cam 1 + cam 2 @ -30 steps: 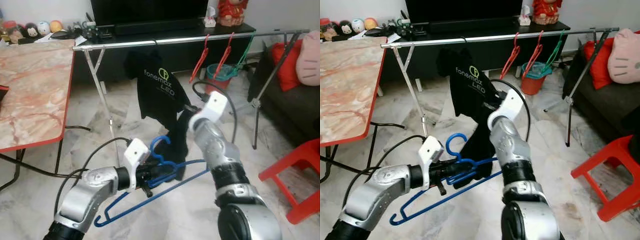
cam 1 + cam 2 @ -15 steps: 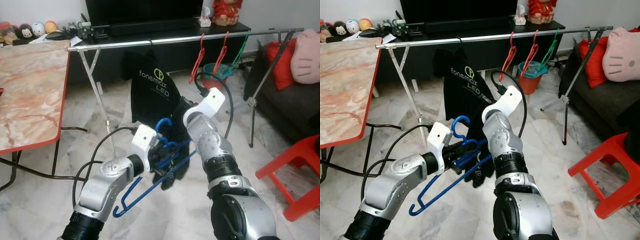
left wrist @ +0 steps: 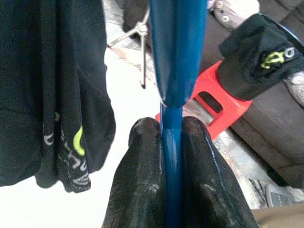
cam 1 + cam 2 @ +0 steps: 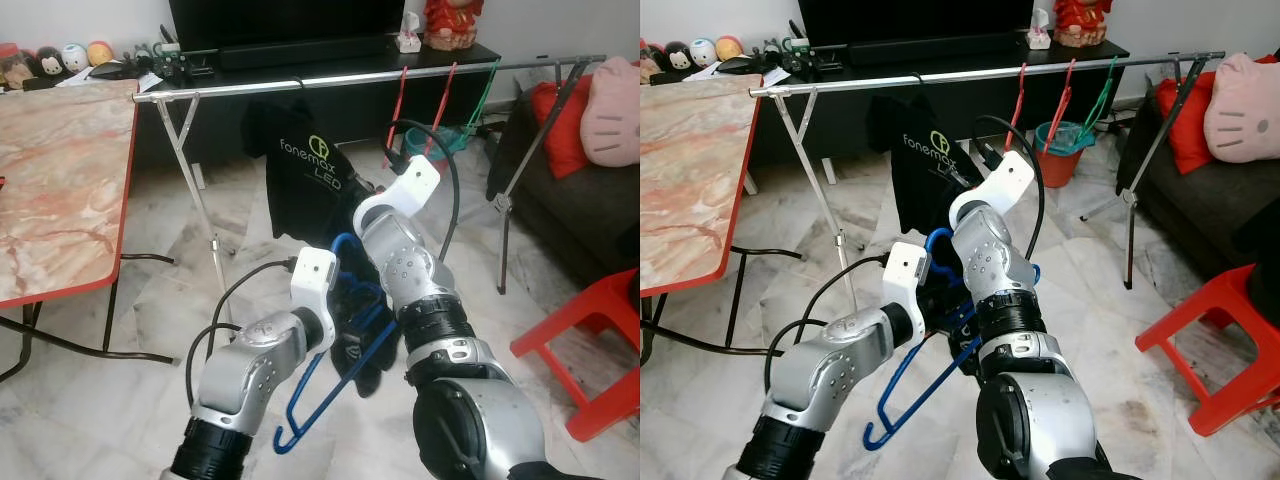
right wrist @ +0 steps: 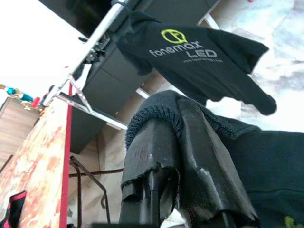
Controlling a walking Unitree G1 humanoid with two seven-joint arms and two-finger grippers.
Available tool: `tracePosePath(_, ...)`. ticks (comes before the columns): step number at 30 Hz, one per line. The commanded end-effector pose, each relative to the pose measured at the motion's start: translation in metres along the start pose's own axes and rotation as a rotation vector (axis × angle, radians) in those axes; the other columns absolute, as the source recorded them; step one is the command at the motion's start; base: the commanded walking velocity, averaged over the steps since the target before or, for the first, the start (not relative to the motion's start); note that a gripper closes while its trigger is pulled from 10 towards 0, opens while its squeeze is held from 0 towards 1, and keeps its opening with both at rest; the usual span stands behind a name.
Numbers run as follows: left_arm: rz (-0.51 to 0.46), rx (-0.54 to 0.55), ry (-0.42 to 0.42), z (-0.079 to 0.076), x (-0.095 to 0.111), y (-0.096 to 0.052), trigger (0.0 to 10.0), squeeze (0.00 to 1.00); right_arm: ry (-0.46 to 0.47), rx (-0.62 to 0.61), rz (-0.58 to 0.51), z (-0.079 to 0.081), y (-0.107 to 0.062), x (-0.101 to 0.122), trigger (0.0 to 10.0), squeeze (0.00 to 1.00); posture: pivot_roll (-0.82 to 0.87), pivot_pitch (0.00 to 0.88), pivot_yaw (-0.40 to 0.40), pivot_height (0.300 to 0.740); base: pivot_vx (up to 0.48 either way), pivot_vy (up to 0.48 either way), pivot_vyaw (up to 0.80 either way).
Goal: Hang hanger
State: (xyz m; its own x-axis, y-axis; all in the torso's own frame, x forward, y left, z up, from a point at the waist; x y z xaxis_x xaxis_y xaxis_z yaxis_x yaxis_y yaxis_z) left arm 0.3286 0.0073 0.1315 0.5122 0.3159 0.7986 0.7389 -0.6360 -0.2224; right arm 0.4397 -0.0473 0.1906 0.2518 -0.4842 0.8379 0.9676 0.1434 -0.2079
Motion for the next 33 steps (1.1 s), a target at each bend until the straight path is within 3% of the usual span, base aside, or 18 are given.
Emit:
tracePosePath(1,-0.021,0.041,-0.029,0.004,0.007,0.004,10.0,0.0,0.056,0.171,0.048,0.072,-0.014,-0.023,10.0,0.0,0.01,0.0,-0.023,0.74,0.0,0.0,0.0)
tracePosePath(10,-0.109,0.14,-0.113,0.012,0.02,0.013,10.0,0.0,0.064,0.251,0.076,0.101,-0.029,-0.032,10.0,0.0,0.01,0.0,-0.027,0.74,0.0,0.0,0.0)
tracePosePath(16,-0.168,0.225,-0.135,0.028,0.027,0.011,10.0,0.0,0.059,0.24,0.084,0.096,-0.032,-0.036,10.0,0.0,0.01,0.0,-0.028,0.74,0.0,0.0,0.0)
tracePosePath(18,-0.225,0.392,-0.097,0.057,0.038,0.004,10.0,0.0,0.059,0.227,0.084,0.089,-0.034,-0.036,10.0,0.0,0.0,0.0,-0.027,0.74,0.0,0.0,0.0)
tracePosePath(19,-0.225,0.392,-0.097,0.057,0.038,0.004,10.0,0.0,0.059,0.227,0.084,0.089,-0.034,-0.036,10.0,0.0,0.0,0.0,-0.027,0.74,0.0,0.0,0.0)
tracePosePath(21,-0.246,0.479,-0.006,0.073,0.044,-0.002,10.0,0.0,0.058,0.213,0.083,0.084,-0.035,-0.035,10.0,0.0,0.0,0.0,-0.024,0.74,0.0,0.0,0.0)
tracePosePath(23,-0.244,0.511,0.01,0.082,0.045,-0.006,10.0,0.0,0.056,0.197,0.08,0.078,-0.035,-0.034,10.0,0.0,0.0,0.0,-0.024,0.74,0.0,0.0,0.0)
tracePosePath(24,-0.244,0.511,0.01,0.082,0.045,-0.006,10.0,0.0,0.056,0.197,0.08,0.078,-0.035,-0.034,10.0,0.0,0.0,0.0,-0.024,0.74,0.0,0.0,0.0)
tracePosePath(25,-0.225,0.546,0.085,0.09,0.046,-0.01,10.0,0.0,0.052,0.184,0.076,0.073,-0.034,-0.032,10.0,0.0,0.0,0.0,-0.023,0.74,0.0,0.0,0.0)
tracePosePath(28,-0.205,0.592,0.155,0.101,0.046,-0.018,10.0,0.0,0.05,0.16,0.067,0.065,-0.032,-0.028,10.0,0.0,0.0,0.0,-0.023,0.74,0.0,0.0,0.0)
tracePosePath(33,-0.134,0.495,0.23,0.094,0.04,-0.018,10.0,0.0,0.017,0.131,0.041,0.054,-0.028,-0.022,10.0,0.0,0.01,0.0,-0.027,0.74,0.0,0.0,0.0)
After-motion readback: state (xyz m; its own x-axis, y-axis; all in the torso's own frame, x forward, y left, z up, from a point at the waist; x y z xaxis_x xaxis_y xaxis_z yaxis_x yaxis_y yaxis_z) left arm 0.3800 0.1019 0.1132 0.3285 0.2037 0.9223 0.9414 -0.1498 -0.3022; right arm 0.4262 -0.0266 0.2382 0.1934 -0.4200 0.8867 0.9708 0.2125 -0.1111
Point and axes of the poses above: a point about 5 cm out from each wrist's last joint towards the gripper, its own y axis pointing out of the wrist towards the gripper, its own x axis along the axis of the wrist's last joint, z = x × y, the point moved 5 cm from there along y, pointing out of the wrist towards the gripper, and after that the axes turned 13 degrees about -y, right-handed, at the moved point
